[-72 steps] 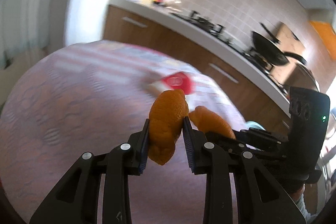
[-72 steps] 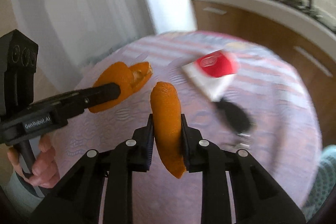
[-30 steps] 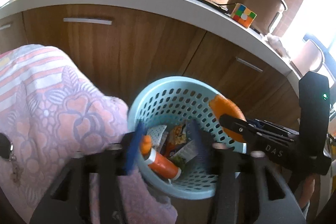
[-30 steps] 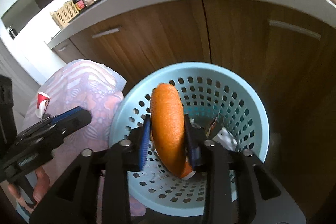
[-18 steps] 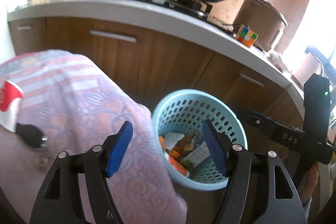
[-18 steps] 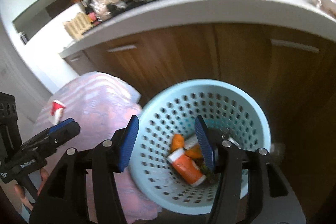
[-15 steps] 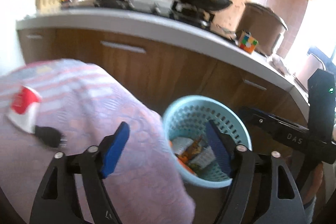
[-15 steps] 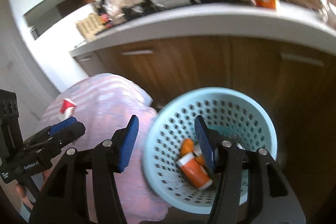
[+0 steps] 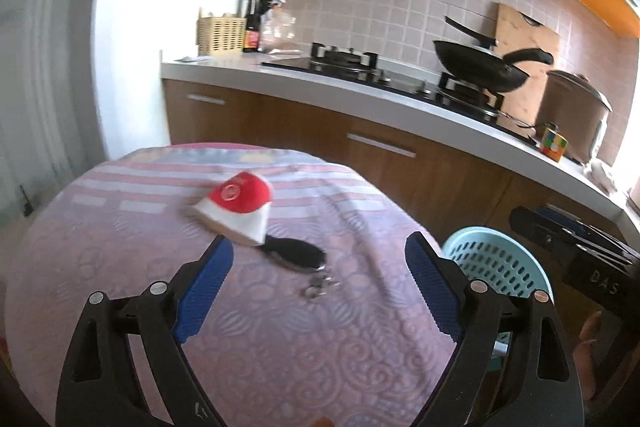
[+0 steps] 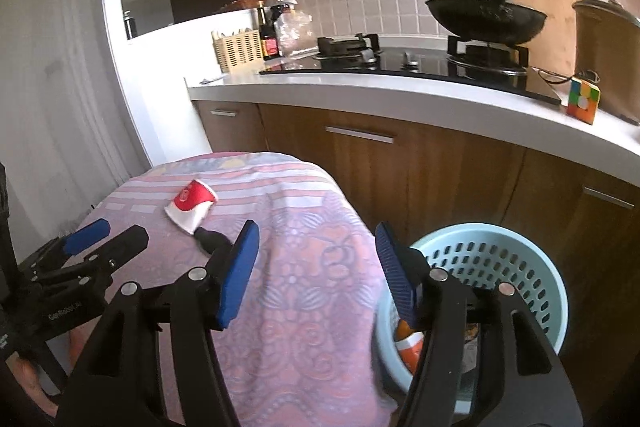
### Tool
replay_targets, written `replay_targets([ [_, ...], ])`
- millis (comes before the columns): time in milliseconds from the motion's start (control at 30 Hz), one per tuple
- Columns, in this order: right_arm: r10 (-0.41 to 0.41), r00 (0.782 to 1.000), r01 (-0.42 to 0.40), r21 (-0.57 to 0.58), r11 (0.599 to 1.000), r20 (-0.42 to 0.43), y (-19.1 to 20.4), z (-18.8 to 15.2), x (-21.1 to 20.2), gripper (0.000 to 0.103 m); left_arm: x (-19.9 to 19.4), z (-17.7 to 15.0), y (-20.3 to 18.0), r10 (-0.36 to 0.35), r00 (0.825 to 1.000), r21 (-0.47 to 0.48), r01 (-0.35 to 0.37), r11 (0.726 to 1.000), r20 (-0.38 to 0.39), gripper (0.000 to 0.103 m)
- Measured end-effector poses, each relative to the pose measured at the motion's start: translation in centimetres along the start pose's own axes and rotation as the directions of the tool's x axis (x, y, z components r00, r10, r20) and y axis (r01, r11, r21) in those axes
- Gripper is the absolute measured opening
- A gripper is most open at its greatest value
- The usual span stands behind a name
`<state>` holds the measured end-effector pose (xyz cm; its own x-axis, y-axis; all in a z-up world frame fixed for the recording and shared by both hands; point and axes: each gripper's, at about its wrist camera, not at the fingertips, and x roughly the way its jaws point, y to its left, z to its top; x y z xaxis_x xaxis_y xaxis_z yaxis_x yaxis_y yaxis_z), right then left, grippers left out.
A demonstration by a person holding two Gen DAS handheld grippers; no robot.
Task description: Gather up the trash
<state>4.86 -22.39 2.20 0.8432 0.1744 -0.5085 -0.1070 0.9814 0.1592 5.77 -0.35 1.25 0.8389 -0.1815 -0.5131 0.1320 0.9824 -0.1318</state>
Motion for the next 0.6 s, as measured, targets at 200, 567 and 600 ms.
replay_targets([
  [200, -0.083, 0.996, 0.083, 0.035, 0.996, 0.014, 0.6, -1.0, -0.2, 0.059, -0.1, -1.4, 1.3, 0.001, 1.000, -0.015, -0.001, 1.000, -0.009, 0.086],
  [567, -0.259, 0.966, 0.257, 0.080, 0.963, 0.011, -2.6, -5.0, -1.9, 0.062, -0.5, -3.5, -2.0, -0.039, 0.999, 0.045, 0.038, 0.998, 0.009, 0.086],
  [600, -0.264, 0.964, 0.262, 0.080, 0.962, 0.011, -2.7, -5.1, -2.0, 0.062, -0.5, -3.7, -2.3, -0.040, 0.999, 0.054, 0.039, 0.998, 0.013, 0.086],
])
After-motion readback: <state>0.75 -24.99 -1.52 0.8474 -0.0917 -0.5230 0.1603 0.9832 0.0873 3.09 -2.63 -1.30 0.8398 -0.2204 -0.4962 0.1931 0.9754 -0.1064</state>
